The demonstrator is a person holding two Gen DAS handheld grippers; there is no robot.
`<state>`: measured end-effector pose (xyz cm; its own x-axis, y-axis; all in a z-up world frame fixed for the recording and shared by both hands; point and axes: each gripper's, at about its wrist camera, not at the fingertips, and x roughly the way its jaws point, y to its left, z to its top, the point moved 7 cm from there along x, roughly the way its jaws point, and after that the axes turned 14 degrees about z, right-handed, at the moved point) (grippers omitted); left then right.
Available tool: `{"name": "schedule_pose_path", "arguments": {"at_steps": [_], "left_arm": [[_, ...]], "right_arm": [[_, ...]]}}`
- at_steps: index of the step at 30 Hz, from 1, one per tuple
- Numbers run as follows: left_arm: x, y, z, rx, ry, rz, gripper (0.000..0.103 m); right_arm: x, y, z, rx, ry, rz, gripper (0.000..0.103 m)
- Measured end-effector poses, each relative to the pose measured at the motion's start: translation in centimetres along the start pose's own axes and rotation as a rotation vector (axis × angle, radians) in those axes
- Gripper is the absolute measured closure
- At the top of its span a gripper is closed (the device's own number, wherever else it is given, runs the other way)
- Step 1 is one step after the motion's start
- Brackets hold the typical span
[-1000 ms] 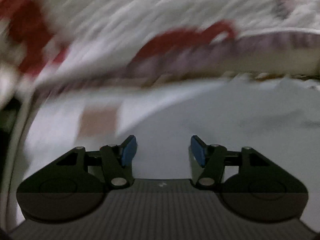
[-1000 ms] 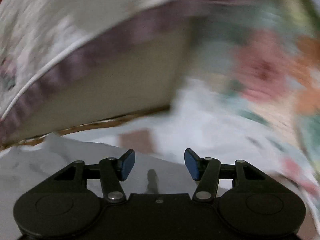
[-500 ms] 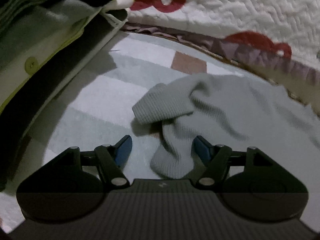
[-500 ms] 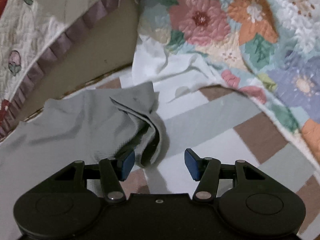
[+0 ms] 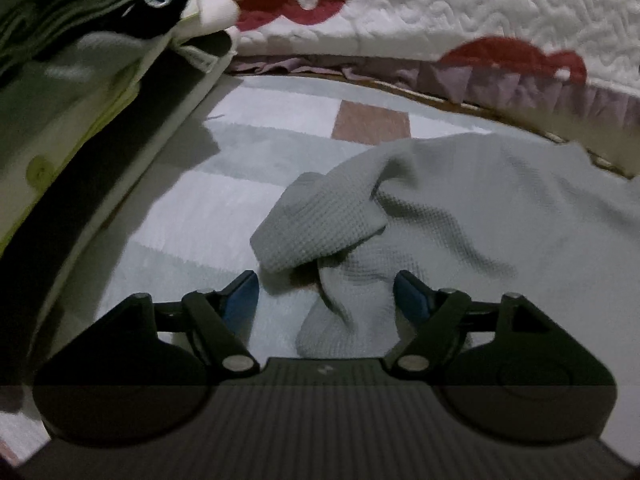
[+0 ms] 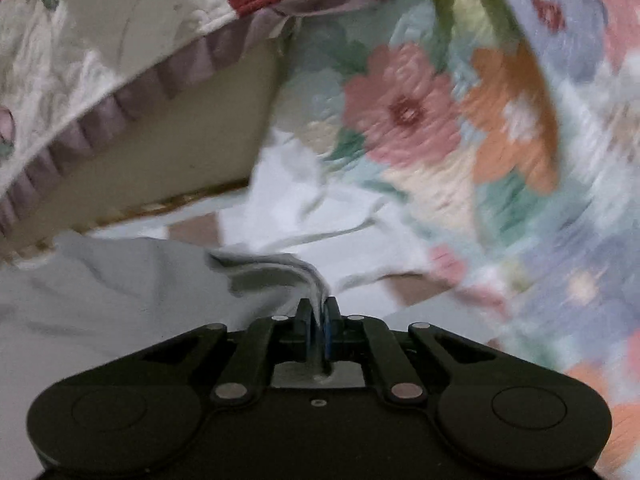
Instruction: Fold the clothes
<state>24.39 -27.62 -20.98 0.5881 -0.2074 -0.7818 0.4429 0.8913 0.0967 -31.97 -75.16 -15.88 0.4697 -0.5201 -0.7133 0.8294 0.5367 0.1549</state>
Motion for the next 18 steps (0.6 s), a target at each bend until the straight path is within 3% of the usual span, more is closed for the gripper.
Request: {"name": "schedule_pose_path", "arguments": {"at_steps": [4,5,6,8,9,10,15,17,18], "left_arm": [[0.1,-0.1,-0.1,0.028,-0.007,0.007,0.025],[0.1,0.0,-0.1,0.028,-0.004,0.004,0.024],[0.1,0.1,-0.1,0.027,-0.001,0.001,0.025],[0.1,0.3,0.0,0.011,0.004,-0.012,0.024],[0.1,0.4,0.0,0.003,0.006,-0.018,0.024],[0.1,0.4,0.0,0.002,0.005,-0.018,0.024],[0.1,0.3,0.0,-0.004,-0.003,-0.022,0.024],[0.1,0.3,0.0,-0.006,-0.007,-0.023,0.024],[0.2,0.3,0.0,-0.002,-0.008,-0.019,0.024]], "right_arm": [[1.9,-5.2,-1.6,0.143,0.112,-0.161,0.098],[1.8,-5.9,-1.9,0.192,0.096,-0.158,0.096],[1.5,-6.3,-2.1,0.242,0.068,-0.141,0.089],[0.6,-5.4,-2.0,0.294,-0.002,-0.047,0.086],[0.2,-4.9,-1.9,0.317,-0.039,0.005,0.072],[0.0,-4.2,-2.0,0.319,-0.054,0.037,0.065],[0.5,-1.4,-3.5,0.283,-0.018,0.079,0.065],[0.9,-0.6,-4.1,0.236,-0.006,0.098,0.072],[1.3,-0.4,-4.4,0.215,0.009,0.102,0.081]]}}
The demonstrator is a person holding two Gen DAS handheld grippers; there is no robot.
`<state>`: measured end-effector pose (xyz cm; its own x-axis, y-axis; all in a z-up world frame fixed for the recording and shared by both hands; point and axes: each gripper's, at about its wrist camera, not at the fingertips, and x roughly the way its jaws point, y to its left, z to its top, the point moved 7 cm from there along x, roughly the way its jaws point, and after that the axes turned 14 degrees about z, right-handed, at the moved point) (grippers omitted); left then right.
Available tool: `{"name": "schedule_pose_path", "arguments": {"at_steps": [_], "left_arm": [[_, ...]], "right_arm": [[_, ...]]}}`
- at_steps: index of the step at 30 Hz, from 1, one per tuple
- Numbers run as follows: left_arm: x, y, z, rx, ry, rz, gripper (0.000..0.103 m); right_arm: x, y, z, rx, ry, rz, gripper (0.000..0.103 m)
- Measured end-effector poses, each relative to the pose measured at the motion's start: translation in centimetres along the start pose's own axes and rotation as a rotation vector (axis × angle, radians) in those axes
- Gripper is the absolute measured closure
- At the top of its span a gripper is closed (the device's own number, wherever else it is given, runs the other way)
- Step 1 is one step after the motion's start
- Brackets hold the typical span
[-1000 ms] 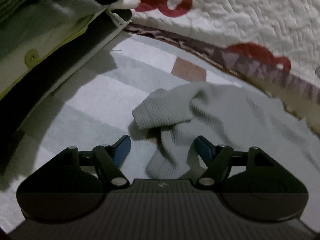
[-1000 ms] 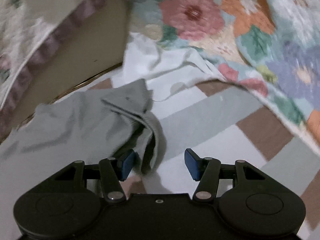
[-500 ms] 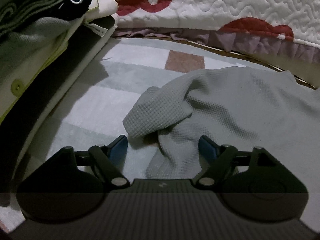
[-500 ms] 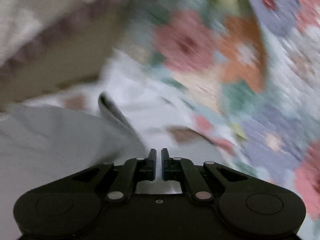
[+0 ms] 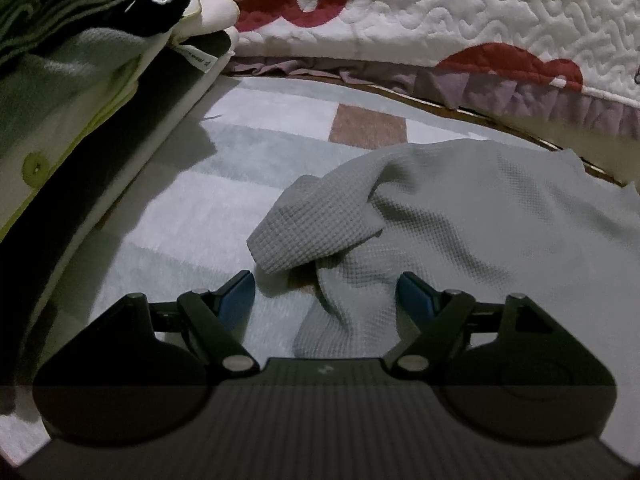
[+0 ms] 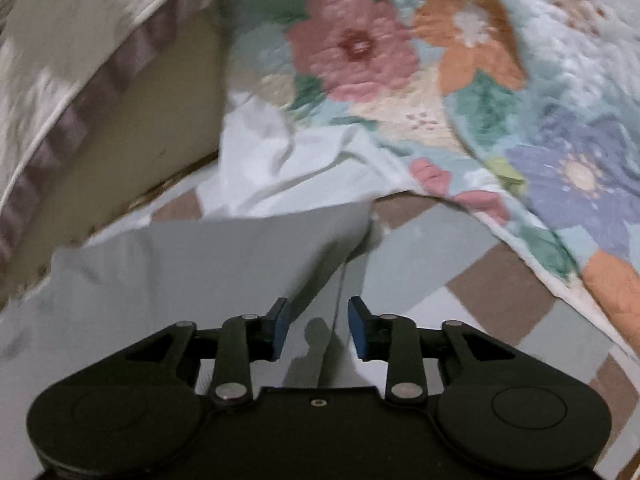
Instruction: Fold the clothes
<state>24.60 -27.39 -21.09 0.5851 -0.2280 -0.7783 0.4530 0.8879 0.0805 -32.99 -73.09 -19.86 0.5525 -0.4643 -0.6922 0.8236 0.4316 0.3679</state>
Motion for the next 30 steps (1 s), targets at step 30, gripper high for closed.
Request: {"name": "schedule_pose_path", "arguments": {"at_steps": [30], "left_arm": [[-0.2,-0.3,0.2,-0.004,0.013,-0.012,0.024]], "right_arm": [[-3.9,1.2,-5.8,-0.158,0.089,0.0,0.098]]}}
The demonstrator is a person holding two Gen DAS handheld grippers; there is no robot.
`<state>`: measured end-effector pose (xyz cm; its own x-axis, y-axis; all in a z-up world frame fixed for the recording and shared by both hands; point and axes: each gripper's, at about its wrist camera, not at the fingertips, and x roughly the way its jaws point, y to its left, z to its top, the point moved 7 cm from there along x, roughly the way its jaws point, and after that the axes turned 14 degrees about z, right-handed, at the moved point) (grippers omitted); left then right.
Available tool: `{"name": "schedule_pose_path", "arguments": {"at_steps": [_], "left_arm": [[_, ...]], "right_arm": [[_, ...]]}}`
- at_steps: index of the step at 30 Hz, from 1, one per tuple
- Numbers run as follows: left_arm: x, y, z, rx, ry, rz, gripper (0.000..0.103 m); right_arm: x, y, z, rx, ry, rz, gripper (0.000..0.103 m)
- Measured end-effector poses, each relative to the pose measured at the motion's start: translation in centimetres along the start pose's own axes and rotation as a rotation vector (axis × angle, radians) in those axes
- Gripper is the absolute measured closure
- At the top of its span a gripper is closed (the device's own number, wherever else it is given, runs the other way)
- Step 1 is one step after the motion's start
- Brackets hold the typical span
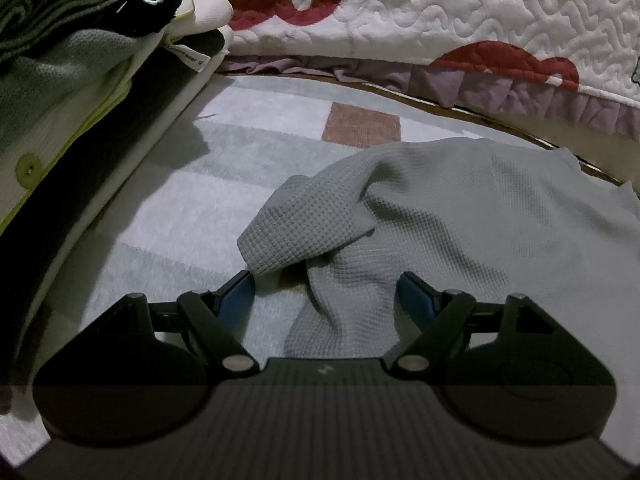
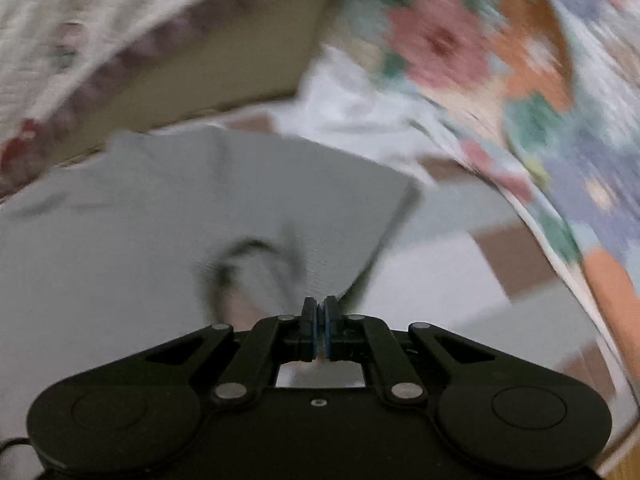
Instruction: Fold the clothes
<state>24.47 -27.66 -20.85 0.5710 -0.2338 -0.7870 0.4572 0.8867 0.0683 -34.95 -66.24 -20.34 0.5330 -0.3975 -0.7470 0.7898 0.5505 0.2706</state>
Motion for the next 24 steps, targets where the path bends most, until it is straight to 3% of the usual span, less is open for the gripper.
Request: {"name": "schedule_pose_path", "arguments": {"at_steps": [3,6,9,13,16,19,20,21,22,24], "left_arm": [[0.0,0.2,0.1,-0.008,0.006,-0.003,0.024],[0.0,0.3,0.1,-0.013,0.01,-0.006,0.024],[0.1,0.3,0.1,-0.011,0.011,-0.002,0.024],[0.1,0.3,0.1,-0.014,0.006,-0.004,0.024],[0.2,0.6,0.3,-0.042,0.002,-0.019,0.024],[0.4,0.9,0.5,-0.073,0.007,-0.036,0.024],[0.4,1.0,0.5,-0.083,0.009,-0.041,0.024],[0.4,1.0,0.5,-0.086,0.011,-0.042,0.024],[0.4,1.1,0.6,-0.088,0.013,-0.043,0.024],[0.5,1.0,0.6,-0.085,0.016,-0.035,0.024]], "right_arm": [[-0.7,-2.1,-0.2,0.147,-0.007,-0.076,0.098],[-1.4,-2.9,-1.8,0.498,-0.054,0.022,0.09],[-2.1,-3.8,-3.2,0.867,-0.105,0.138,0.048],[-0.5,-3.5,-4.8,1.153,-0.179,0.271,0.048],[0.6,-3.5,-3.9,1.195,-0.241,0.275,0.044],[2.1,-3.4,-1.5,1.114,-0.313,0.244,0.043],[2.6,-3.3,-0.4,1.045,-0.324,0.22,0.048],[3.5,-3.1,0.7,0.957,-0.306,0.188,0.089],[4.2,-2.9,1.9,0.861,-0.292,0.15,0.093],[3.2,-2.6,4.5,0.705,-0.373,0.112,0.094]]}}
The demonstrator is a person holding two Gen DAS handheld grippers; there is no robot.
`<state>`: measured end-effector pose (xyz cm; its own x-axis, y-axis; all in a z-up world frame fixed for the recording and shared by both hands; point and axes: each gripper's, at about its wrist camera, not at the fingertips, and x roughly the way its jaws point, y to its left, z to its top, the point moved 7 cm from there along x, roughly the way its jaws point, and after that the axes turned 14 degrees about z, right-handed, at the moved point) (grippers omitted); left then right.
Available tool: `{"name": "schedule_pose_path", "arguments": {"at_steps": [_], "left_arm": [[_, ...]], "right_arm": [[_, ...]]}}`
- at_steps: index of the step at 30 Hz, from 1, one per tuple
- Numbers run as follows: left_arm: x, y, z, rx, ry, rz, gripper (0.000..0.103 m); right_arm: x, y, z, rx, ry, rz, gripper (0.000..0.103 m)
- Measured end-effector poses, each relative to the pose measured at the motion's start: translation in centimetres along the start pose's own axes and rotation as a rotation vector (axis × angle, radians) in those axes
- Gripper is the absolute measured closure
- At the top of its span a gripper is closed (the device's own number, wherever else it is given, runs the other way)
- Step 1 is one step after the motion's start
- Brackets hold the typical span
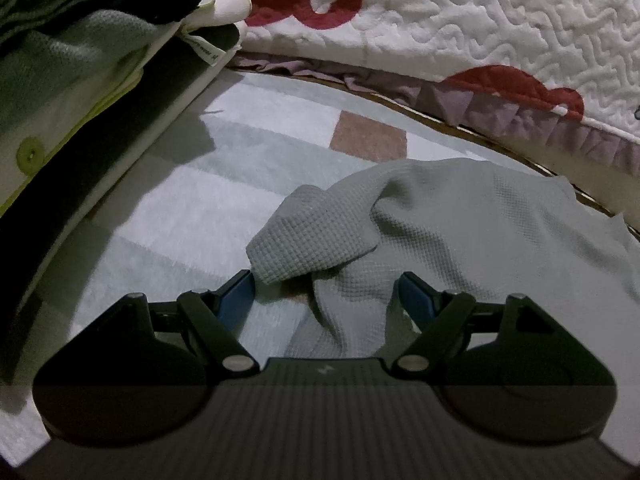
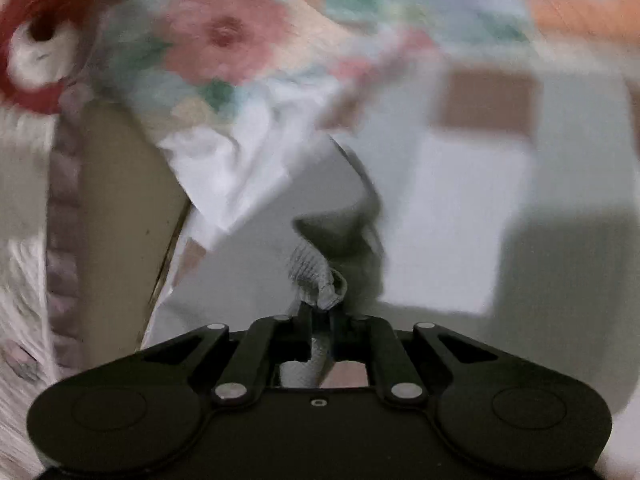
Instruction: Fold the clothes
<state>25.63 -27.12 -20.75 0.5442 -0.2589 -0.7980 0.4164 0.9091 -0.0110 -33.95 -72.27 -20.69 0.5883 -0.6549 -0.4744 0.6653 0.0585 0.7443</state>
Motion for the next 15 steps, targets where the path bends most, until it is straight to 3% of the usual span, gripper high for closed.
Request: {"name": "schedule_pose_path", "arguments": {"at_steps": [4,9,11,13,14,15], "left_arm": [[0.1,-0.1,0.0,0.031,0.001,0.034,0.024],[0.2,0.3,0.1,0.032,0.011,0.057,0.024],[0.4,0.6,0.3,0.04,0.008,0.093,0.024],[0.5,1.3,0.4,0.037,0.012,0.121,0.024],[0.5,1.8,0.5,0.025,0.017,0.124,0.024],[0.3,2.3,0.6,-0.008,0.025,0.099,0.024]], "right_arm": [[-1.6,3.4,1.4,-0.32,0.003,-0.038,0.095],[-0.9,-0.6,-0.5,-0.467,0.113,-0.244,0.095],[-1.4,-1.8,-1.0,-0.503,0.109,-0.312,0.087],[-1.7,-1.7,-0.6,-0.575,0.103,-0.355,0.065],[-1.8,-1.4,-0.3,-0.613,0.1,-0.374,0.059],[-1.9,-1.2,0.0,-0.652,0.097,-0.393,0.059]]}}
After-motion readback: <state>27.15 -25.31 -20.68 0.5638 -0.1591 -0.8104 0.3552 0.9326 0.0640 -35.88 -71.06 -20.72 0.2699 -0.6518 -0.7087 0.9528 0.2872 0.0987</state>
